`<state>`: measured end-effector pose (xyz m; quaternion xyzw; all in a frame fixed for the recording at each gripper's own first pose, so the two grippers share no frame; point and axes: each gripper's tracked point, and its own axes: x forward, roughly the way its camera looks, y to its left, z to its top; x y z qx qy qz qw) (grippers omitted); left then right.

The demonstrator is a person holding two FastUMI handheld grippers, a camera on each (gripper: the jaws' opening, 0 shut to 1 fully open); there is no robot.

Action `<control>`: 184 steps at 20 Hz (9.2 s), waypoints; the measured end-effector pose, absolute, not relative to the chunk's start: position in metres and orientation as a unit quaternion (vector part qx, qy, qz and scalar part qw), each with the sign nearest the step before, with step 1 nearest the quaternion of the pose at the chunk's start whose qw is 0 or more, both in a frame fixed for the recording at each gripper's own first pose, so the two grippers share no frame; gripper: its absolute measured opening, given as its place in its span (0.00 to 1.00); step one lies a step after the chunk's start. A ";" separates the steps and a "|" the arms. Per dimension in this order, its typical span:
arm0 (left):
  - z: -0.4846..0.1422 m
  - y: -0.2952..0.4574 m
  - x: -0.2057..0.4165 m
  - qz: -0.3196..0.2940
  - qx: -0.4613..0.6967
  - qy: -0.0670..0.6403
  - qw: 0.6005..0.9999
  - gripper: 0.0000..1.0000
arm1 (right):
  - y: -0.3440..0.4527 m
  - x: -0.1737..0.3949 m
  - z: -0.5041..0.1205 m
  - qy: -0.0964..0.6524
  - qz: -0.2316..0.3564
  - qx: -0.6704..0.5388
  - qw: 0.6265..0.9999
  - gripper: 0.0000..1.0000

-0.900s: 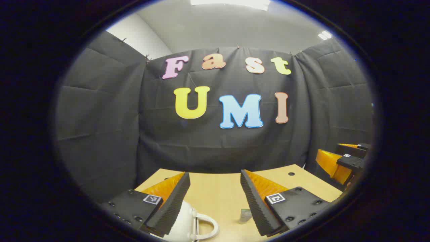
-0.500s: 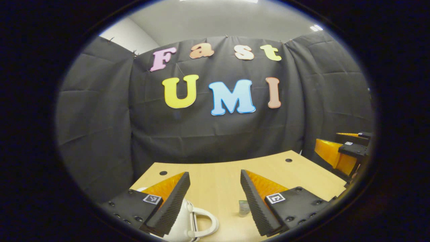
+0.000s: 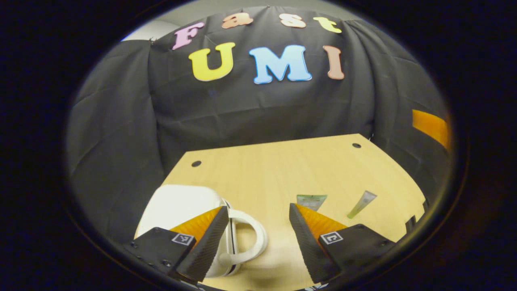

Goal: First open the suitcase, pack the skin care products into it, and then close the suitcase.

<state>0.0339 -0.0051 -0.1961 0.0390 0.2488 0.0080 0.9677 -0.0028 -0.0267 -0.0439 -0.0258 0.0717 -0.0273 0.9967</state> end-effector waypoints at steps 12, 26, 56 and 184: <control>-0.330 0.008 0.064 0.039 0.003 0.412 0.910 0.87 | -0.057 -0.016 -0.068 0.119 -0.062 -0.035 0.990 0.94; -0.304 0.010 0.033 -0.008 0.012 0.441 0.897 0.17 | -0.049 -0.004 -0.079 0.131 -0.056 -0.019 0.990 0.93; -0.179 0.575 0.054 0.244 0.245 0.460 0.818 0.15 | -0.052 0.030 -0.117 0.184 -0.072 0.018 0.980 0.93; -0.211 0.524 -0.044 0.221 -0.104 0.457 0.855 0.79 | 0.200 -0.012 -0.241 0.548 0.214 0.180 0.788 0.95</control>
